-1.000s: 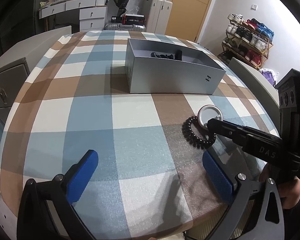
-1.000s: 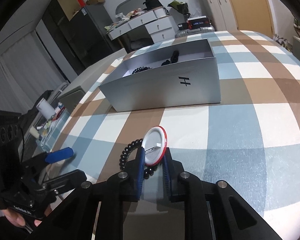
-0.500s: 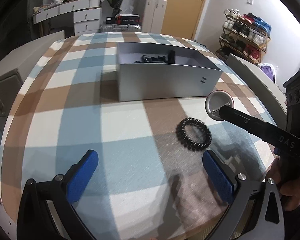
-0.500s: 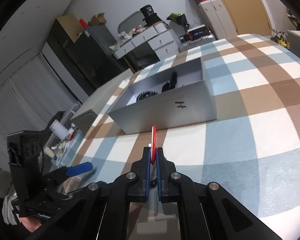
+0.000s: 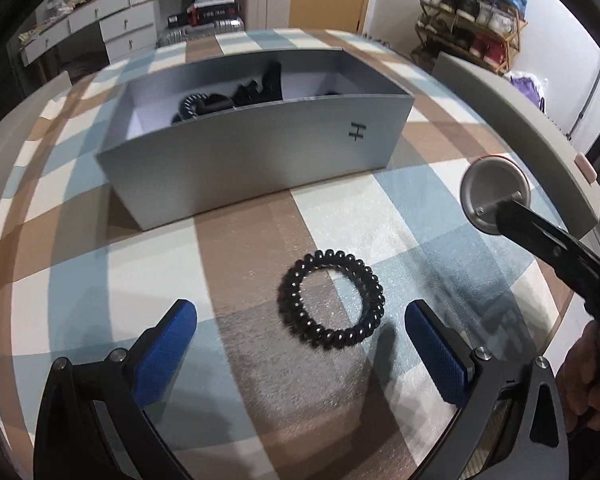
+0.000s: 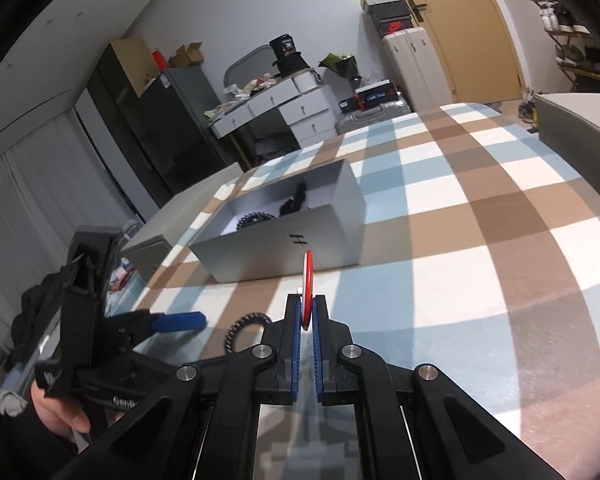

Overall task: Organize jewelry
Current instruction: 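Grasp the black beaded bracelet with the left tool while the right tool holds the badge, then lower the bracelet and badge into the silver box and open both tools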

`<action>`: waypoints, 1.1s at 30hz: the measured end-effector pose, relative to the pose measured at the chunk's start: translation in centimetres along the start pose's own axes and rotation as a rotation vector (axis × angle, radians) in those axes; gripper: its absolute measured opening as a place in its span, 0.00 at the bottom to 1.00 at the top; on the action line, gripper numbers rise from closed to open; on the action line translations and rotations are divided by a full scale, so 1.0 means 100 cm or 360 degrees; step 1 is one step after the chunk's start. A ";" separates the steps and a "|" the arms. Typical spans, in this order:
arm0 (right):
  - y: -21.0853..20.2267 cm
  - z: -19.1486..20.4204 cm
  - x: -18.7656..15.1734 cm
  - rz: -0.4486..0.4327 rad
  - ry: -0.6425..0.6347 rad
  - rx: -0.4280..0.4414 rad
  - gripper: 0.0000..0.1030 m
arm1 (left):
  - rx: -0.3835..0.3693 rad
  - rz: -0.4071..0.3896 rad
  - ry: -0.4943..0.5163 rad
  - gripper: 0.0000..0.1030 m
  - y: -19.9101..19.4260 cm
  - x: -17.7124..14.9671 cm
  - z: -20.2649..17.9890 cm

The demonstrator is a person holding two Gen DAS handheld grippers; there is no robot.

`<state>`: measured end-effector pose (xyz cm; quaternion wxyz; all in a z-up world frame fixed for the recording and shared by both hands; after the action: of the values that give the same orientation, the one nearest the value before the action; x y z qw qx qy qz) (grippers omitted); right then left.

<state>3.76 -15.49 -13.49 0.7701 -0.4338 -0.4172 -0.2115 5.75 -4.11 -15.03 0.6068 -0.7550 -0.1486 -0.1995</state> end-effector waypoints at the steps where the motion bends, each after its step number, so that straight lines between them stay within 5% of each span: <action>1: 0.000 -0.003 -0.002 0.0007 0.0008 -0.0001 0.05 | 0.0011 -0.0002 0.0008 0.98 0.000 0.001 0.000; 4: 0.000 -0.009 -0.005 0.0012 0.0033 -0.0006 0.05 | -0.0016 0.0008 0.0024 0.96 0.000 0.002 -0.001; 6: 0.000 -0.012 -0.006 0.0009 0.0049 -0.0014 0.05 | 0.0025 -0.0008 0.0070 0.83 0.000 0.002 -0.002; 8: 0.000 -0.015 -0.006 0.0009 0.0087 -0.0004 0.05 | 0.0050 -0.0016 0.0171 0.51 -0.002 0.001 -0.008; 10: -0.001 -0.016 -0.006 0.0001 0.0106 0.0001 0.05 | 0.0009 0.0022 0.0222 0.35 -0.006 0.001 -0.012; 14: -0.002 -0.012 -0.004 0.0000 0.0072 -0.0003 0.05 | -0.0054 0.0044 0.0236 0.27 -0.009 0.002 -0.011; 24: -0.002 -0.003 0.001 0.0004 0.0048 0.0017 0.05 | -0.0152 -0.0029 0.0151 0.27 -0.033 0.009 -0.008; 33: -0.009 0.013 0.031 -0.0107 -0.0003 0.0034 0.05 | -0.0258 -0.0212 0.0135 0.27 -0.074 0.026 -0.009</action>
<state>4.28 -14.75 -10.07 0.7669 -0.4115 -0.4343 -0.2323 4.51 -3.44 -7.27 0.5348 -0.7809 -0.1560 -0.2826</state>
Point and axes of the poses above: each gripper's, at about its wrist camera, not at the fingertips, and y roughly the way its jaws point, z to its left, x to its top, the point moved 4 cm from there along y, roughly the way its jaws point, and after that the axes turned 11 degrees about -y, right-handed, at the moved point
